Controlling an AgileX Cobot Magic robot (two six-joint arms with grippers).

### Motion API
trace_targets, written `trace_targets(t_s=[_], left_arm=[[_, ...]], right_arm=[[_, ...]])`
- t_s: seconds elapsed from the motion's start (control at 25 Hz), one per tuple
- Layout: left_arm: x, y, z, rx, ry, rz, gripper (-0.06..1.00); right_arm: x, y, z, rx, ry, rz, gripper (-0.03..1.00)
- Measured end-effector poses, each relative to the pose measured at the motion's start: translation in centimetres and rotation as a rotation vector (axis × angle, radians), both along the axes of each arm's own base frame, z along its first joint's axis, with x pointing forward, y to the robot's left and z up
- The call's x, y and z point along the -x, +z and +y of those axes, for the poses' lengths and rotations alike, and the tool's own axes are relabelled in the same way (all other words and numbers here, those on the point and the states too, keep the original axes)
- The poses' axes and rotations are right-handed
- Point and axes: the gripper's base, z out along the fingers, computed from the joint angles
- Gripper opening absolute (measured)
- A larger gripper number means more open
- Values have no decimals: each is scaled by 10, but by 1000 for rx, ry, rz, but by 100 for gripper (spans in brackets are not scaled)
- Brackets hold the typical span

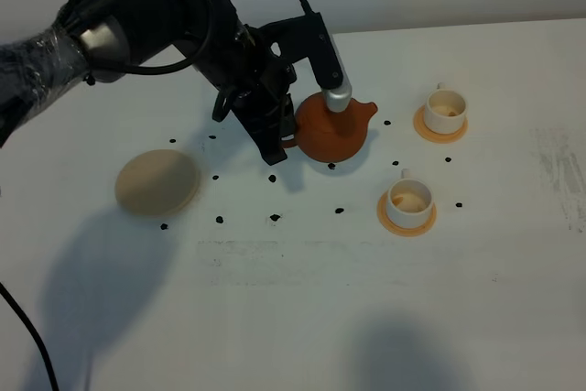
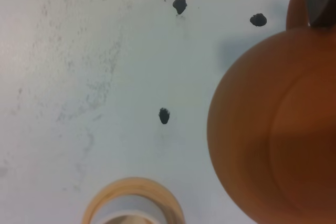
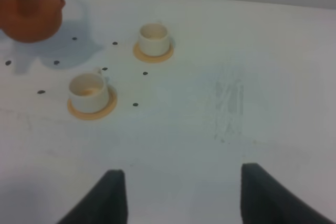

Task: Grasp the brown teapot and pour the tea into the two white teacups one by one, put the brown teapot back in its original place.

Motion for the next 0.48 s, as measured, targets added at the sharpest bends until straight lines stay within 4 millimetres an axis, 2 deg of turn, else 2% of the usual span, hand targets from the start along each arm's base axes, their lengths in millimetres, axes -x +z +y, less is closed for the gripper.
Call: trace_targets(t_s=[0.48], left_arm=[[5, 0, -9, -31, -119, -43, 12]], right_arm=[[0, 0, 0, 0, 0, 0, 47]])
